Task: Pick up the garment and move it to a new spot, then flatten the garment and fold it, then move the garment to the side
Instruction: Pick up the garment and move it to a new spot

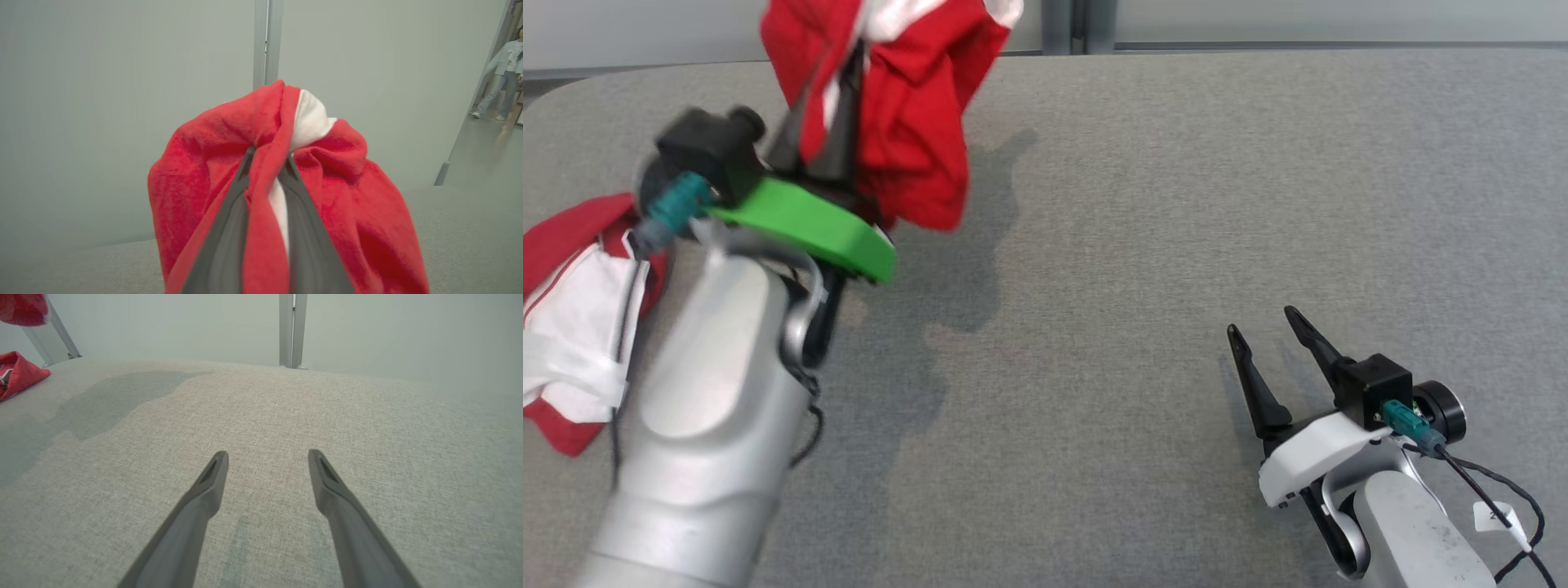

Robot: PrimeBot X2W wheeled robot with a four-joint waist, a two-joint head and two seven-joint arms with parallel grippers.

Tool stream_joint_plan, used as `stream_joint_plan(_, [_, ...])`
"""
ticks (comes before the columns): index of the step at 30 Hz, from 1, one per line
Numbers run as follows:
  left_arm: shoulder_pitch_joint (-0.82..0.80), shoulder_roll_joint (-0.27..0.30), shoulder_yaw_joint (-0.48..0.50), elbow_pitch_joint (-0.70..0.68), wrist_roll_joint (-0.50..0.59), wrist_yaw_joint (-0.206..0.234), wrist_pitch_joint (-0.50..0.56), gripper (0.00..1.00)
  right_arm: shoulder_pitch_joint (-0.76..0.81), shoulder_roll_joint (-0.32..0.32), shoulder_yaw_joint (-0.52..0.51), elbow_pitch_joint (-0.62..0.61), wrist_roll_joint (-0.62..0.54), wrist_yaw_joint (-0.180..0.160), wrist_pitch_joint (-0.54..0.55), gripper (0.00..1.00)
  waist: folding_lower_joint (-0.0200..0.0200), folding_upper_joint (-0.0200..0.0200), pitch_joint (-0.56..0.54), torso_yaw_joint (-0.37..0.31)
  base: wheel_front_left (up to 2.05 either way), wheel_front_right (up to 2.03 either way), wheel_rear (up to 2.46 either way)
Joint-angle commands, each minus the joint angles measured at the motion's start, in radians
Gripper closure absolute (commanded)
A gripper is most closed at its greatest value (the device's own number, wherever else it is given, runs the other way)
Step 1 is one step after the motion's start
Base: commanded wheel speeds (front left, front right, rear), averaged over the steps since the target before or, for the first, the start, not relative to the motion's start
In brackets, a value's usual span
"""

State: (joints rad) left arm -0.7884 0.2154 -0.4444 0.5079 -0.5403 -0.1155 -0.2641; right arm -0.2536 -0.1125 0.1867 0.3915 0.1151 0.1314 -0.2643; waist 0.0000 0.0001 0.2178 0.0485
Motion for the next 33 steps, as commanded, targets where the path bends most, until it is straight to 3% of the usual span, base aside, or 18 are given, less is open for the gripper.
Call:
stream_joint_plan(1, [0.049, -0.030, -0.003, -0.004, -0.011, -0.008, -0.001, 1.00, 0.014, -0.001, -0.004, 0.004, -0.003, -0.001, 0.000, 0.00, 0.0000, -0.0001, -0.022, -0.067, 0.00, 0.00, 0.00])
stream_joint_plan(4, [0.134, -0.081, -0.014, 0.025, -0.025, -0.012, -0.001, 1.00, 0.017, 0.000, -0.010, 0.005, -0.009, -0.001, 0.000, 0.00, 0.0000, -0.0001, -0.025, -0.114, 0.00, 0.00, 0.00])
stream_joint_plan(9, [0.219, -0.122, -0.009, 0.108, -0.006, -0.014, -0.001, 1.00, 0.018, -0.004, -0.013, 0.006, -0.008, -0.001, 0.000, 0.00, 0.0000, -0.0001, -0.029, -0.168, 0.00, 0.00, 0.00])
stream_joint_plan(10, [0.232, -0.128, 0.002, 0.122, -0.011, -0.015, -0.001, 0.83, 0.019, -0.006, -0.014, 0.007, -0.007, -0.001, 0.000, 0.00, 0.0000, -0.0001, -0.030, -0.178, 0.00, 0.00, 0.00])
stream_joint_plan(12, [0.264, -0.139, -0.012, 0.128, -0.017, -0.016, -0.001, 0.00, 0.023, -0.006, -0.015, 0.005, -0.004, -0.001, 0.000, 0.00, 0.0000, -0.0001, -0.035, -0.194, 0.00, 0.00, 0.00])
stream_joint_plan(14, [0.302, -0.140, -0.026, 0.130, -0.035, -0.016, -0.001, 0.00, 0.029, -0.005, -0.019, 0.003, -0.004, -0.001, 0.000, 0.00, 0.0000, -0.0001, -0.043, -0.200, 0.00, 0.00, 0.00])
stream_joint_plan(20, [0.414, -0.124, 0.070, 0.056, -0.007, -0.015, -0.001, 0.00, 0.059, 0.008, -0.051, -0.010, -0.001, -0.001, 0.000, 0.00, 0.0000, -0.0001, -0.088, -0.181, 0.00, 0.00, 0.00])
stream_joint_plan(28, [0.589, -0.127, 0.328, -0.082, 0.174, -0.007, -0.001, 0.00, 0.097, 0.032, -0.099, -0.039, -0.027, -0.001, 0.000, 0.00, 0.0000, -0.0001, -0.151, -0.108, 0.00, 0.00, 0.00])
stream_joint_plan(33, [0.666, -0.137, 0.442, -0.126, 0.284, 0.000, -0.001, 0.00, 0.118, 0.047, -0.130, -0.050, -0.037, -0.001, 0.000, 0.00, 0.0000, -0.0001, -0.178, -0.070, 0.00, 0.00, 0.00])
